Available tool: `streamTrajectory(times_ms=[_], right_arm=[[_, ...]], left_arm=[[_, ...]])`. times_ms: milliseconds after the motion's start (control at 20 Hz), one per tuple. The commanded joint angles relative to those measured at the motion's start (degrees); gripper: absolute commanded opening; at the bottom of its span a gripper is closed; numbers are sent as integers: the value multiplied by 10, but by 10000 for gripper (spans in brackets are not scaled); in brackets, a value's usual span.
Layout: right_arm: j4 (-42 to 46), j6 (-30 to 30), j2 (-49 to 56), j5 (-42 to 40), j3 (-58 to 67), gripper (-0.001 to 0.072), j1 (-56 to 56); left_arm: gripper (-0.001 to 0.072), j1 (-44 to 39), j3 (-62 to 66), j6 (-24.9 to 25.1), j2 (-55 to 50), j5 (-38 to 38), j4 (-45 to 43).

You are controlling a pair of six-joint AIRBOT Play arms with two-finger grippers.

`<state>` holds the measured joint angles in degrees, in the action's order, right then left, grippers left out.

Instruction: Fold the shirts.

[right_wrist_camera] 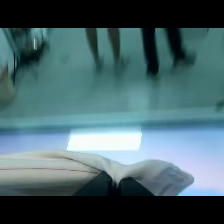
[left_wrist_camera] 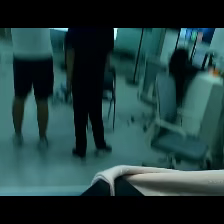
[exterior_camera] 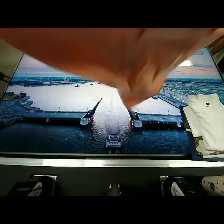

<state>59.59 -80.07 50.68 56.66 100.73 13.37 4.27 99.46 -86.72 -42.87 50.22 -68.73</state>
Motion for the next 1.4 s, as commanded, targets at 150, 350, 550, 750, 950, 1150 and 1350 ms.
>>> streamTrajectory(times_ms=[150,350,550,750,950,1150,1350], right_arm=[[75,-40,-134,31,81,19,5],[114,-103,-98,113,81,19,5],[129,-104,26,293,71,18,5],[107,-108,211,347,-15,17,-10],[137,-108,382,217,-48,18,-89],[122,-174,481,29,-48,19,-118],[109,-198,512,-75,-48,19,-116]], left_arm=[[21,0,104,-54,66,42,-45],[21,0,104,-46,36,119,-81],[21,-1,41,-36,-46,249,-91],[21,-5,-137,-26,-177,242,-91],[22,-4,-210,-20,-339,176,-91],[22,-4,-161,-24,-483,127,-59],[23,-4,-104,-23,-550,46,-12]])
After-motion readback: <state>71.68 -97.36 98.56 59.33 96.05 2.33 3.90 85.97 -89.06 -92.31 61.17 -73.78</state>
